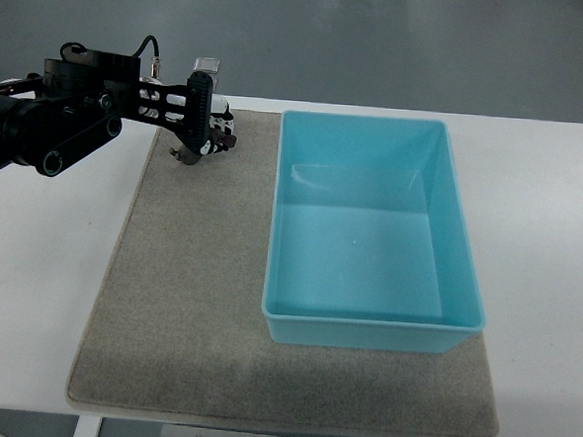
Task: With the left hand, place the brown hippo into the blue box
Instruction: 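Tighten the left hand's grip and lift the hippo off the mat, then carry the hippo with the left hand over the blue box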
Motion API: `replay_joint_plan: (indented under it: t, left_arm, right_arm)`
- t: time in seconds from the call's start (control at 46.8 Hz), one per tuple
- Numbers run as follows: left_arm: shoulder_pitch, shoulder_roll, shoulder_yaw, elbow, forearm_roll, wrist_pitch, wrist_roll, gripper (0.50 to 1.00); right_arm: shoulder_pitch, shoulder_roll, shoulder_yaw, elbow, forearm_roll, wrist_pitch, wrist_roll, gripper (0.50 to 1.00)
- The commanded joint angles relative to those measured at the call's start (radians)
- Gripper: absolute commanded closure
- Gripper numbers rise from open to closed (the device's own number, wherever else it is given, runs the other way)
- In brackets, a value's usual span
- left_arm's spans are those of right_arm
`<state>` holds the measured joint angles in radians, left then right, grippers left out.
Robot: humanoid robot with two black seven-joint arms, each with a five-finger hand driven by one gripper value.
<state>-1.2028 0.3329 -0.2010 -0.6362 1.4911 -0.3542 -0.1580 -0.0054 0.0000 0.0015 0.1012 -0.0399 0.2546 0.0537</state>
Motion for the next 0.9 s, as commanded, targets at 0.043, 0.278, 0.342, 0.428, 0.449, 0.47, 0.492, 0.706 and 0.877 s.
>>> replay_joint_plan:
  t: [0.043, 0.278, 0.342, 0.428, 0.449, 0.47, 0.492, 0.706, 0.877]
  left_arm:
    - [-0.012, 0.000, 0.000, 0.001, 0.001, 0.000, 0.000, 1.000]
    - [-0.026, -0.003, 0.002, 0.000, 0.000, 0.000, 0.000, 1.000]
    - [-0.030, -0.003, 0.002, 0.001, 0.001, 0.000, 0.000, 1.000]
    - [-0.034, -0.003, 0.002, 0.000, 0.001, 0.000, 0.000, 1.000]
    - [-0.034, -0.003, 0.002, 0.000, 0.001, 0.000, 0.000, 1.000]
    - [-0.035, -0.003, 0.002, 0.000, 0.000, 0.000, 0.000, 1.000]
    - [-0.038, -0.003, 0.003, 0.000, 0.000, 0.000, 0.000, 1.000]
    - [-0.058, -0.005, 0.003, 0.000, 0.001, -0.002, 0.000, 1.000]
    - [-0.083, -0.003, 0.003, 0.000, 0.000, -0.002, 0.000, 1.000]
  right_arm:
    - [-0.001, 0.000, 0.000, 0.000, 0.000, 0.000, 0.000, 0.564]
    - [0.001, 0.000, 0.000, 0.000, 0.000, 0.000, 0.000, 0.564]
    - [-0.001, 0.000, 0.000, 0.000, 0.000, 0.000, 0.000, 0.564]
    - [-0.001, 0.000, 0.000, 0.000, 0.000, 0.000, 0.000, 0.564]
    - [-0.001, 0.000, 0.000, 0.000, 0.000, 0.000, 0.000, 0.564]
    - [0.001, 0.000, 0.000, 0.000, 0.000, 0.000, 0.000, 0.564]
    - [-0.001, 0.000, 0.000, 0.000, 0.000, 0.000, 0.000, 0.564]
    - [-0.001, 0.000, 0.000, 0.000, 0.000, 0.000, 0.000, 0.564]
    - [-0.001, 0.000, 0.000, 0.000, 0.000, 0.000, 0.000, 0.564]
